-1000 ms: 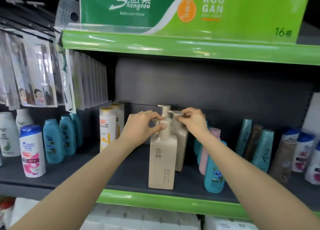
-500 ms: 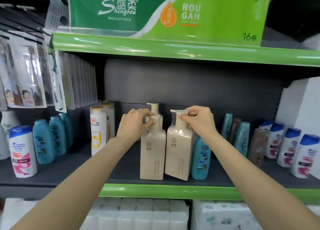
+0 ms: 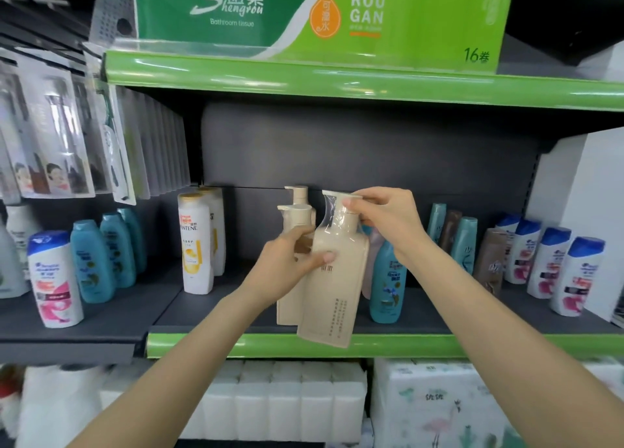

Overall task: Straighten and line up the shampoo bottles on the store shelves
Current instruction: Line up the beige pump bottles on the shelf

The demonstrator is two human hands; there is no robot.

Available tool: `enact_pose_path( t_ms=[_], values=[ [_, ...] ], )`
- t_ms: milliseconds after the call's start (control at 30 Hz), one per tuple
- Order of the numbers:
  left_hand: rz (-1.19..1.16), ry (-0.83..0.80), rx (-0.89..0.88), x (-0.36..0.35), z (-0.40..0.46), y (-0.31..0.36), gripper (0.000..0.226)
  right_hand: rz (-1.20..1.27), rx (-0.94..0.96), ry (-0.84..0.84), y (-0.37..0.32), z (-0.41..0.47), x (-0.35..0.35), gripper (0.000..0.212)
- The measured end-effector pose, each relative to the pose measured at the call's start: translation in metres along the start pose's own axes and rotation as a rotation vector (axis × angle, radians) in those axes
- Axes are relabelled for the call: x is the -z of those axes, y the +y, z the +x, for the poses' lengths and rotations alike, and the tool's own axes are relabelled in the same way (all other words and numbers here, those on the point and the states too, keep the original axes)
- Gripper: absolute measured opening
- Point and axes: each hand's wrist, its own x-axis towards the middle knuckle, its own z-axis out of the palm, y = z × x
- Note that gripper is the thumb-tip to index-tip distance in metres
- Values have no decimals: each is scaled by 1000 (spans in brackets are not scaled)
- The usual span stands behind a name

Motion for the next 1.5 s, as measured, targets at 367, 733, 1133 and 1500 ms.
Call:
enact_pose_path(
  t_ms=[367,733,1133,1500],
  values=[
    [-466,-81,166,-9,-15,7,25,-56,14,-95,0,-27,-1,15],
    [-531,-28,243,-2,-7,16,35,121,-250,-186,26,-63,1,39],
    [-417,-101,164,7,-25,1,55,194,-247,-102,20,-65,-10,32],
    [-503,-57,118,13,-31,0,58,220,-246,-113,15,-55,-11,32]
  ],
)
